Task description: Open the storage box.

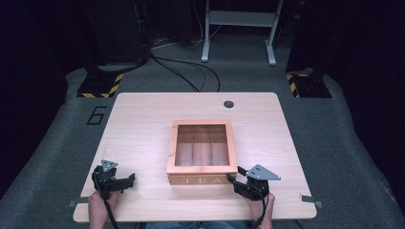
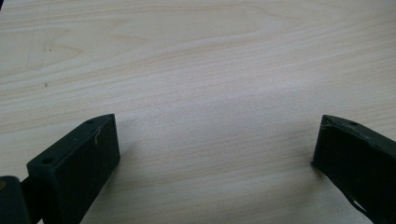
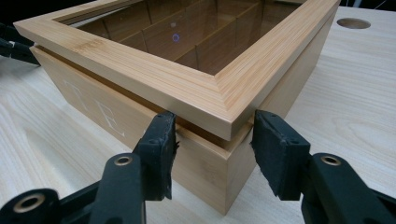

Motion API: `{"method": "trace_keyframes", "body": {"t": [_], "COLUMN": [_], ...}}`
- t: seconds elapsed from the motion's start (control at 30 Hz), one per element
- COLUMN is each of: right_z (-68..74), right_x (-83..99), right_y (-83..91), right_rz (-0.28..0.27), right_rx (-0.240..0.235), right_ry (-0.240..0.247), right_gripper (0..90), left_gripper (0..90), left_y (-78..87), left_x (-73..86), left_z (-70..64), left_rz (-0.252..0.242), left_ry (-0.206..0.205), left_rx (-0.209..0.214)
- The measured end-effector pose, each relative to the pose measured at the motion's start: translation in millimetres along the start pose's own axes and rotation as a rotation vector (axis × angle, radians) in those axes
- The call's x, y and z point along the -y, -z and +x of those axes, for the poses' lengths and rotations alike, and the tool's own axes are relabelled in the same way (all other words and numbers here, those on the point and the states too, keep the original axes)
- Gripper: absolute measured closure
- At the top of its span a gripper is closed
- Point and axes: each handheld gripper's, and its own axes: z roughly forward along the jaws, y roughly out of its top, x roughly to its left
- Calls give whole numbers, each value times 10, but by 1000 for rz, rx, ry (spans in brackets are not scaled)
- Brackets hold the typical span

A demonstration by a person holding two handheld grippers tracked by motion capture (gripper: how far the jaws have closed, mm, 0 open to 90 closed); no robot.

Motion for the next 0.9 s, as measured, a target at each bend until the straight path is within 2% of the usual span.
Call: {"method": "trace_keyframes", "body": {"t": [0.33,0.5,0.83,0.9], "right_z": [2,17,17,21], "right_x": [-26,-60,-90,-100], "right_y": [2,-28,-78,-85], "right_rz": [-47,-57,-80,-87], "right_rx": [-1,23,41,52], "right_ry": [-19,11,1,-16], "right_gripper": [492,501,514,512], "left_gripper": [4,3,3,3], "left_y": [0,0,1,4], "left_x": [0,0,-1,-2], "left_z": [0,0,1,3], "left_rz": [0,0,1,5], "left_ry": [0,0,0,-1], "left_rx": [0,0,1,3]}}
